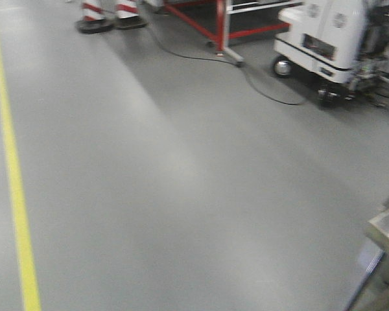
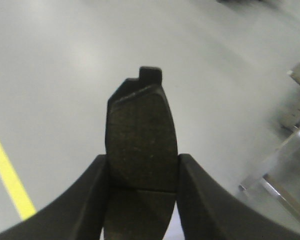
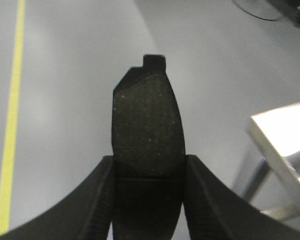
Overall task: Move and align brake pads A on conveyor
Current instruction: 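Drive along the yellow floor line past the striped cones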
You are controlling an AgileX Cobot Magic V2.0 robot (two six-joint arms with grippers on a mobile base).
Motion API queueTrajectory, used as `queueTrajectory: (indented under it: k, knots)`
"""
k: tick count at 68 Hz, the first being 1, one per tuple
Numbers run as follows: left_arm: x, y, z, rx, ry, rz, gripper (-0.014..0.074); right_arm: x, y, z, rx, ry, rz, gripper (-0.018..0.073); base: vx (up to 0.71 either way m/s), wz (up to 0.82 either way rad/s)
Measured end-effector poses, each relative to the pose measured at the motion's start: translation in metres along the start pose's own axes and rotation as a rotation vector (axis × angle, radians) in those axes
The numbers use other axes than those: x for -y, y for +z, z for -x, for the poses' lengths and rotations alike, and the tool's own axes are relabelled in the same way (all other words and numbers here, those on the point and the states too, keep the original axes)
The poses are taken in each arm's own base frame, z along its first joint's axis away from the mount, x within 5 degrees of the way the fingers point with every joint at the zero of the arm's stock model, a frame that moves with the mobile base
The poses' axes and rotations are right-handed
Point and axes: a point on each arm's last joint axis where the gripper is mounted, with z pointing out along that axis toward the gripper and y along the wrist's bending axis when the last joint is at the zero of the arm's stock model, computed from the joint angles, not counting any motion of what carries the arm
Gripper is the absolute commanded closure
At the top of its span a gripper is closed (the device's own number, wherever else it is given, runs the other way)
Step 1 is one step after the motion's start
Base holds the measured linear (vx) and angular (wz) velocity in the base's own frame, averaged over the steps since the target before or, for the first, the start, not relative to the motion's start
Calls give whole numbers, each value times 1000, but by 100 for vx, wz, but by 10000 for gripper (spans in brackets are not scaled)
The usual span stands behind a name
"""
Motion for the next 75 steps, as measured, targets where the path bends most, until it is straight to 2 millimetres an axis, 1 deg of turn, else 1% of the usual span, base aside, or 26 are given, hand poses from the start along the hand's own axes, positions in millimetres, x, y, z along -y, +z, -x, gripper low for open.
queueTrajectory:
  k: [35, 55, 75]
  knots:
    - [0, 0, 0, 0, 0, 0, 603, 0, 0, 0, 0, 0, 0, 564, 1, 75]
    - [0, 0, 0, -1, 0, 0, 603, 0, 0, 0, 0, 0, 0, 564, 11, 48]
    - [0, 0, -1, -7, 0, 2, 603, 0, 0, 0, 0, 0, 0, 564, 24, 36]
